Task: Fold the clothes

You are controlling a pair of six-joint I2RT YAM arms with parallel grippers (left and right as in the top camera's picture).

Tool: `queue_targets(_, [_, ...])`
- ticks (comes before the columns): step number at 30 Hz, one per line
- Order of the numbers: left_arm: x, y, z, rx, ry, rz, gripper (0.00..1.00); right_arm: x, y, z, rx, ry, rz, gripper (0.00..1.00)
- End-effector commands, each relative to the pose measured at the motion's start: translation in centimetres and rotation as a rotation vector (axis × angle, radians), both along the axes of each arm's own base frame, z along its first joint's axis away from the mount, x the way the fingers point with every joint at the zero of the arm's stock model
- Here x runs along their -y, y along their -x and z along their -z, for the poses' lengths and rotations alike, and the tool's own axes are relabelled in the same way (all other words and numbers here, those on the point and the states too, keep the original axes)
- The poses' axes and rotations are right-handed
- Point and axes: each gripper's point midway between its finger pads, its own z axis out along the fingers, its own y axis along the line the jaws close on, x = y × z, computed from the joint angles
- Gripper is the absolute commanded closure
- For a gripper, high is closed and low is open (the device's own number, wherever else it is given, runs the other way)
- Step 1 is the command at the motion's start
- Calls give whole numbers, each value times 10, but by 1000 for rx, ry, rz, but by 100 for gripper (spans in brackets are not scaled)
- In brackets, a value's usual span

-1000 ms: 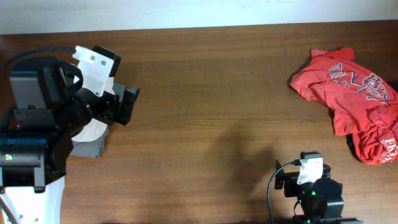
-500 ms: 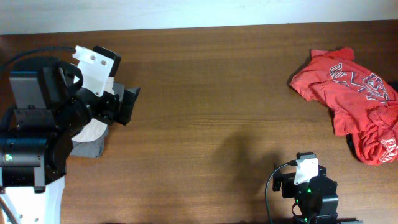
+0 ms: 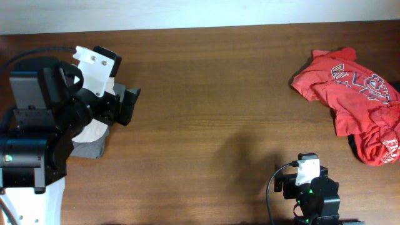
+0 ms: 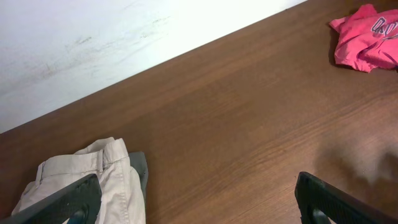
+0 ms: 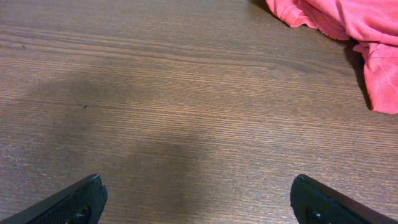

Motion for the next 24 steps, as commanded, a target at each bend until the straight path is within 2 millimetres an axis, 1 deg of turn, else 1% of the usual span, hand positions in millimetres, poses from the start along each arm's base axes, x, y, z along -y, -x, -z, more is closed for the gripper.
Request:
queue_targets(1, [2, 0, -3, 12, -8, 15, 1, 1, -1, 2, 4, -9, 8, 1])
queue_targets(18, [1, 1, -1, 2, -9, 14, 0, 1, -1, 2, 4, -9, 8, 1])
queue_targets(21, [1, 9, 1, -13, -9, 15, 1, 1, -1, 2, 4, -9, 8, 1])
queue_targets(24, [0, 20, 0, -16, -11, 14, 1, 1, -1, 2, 4, -9, 8, 1])
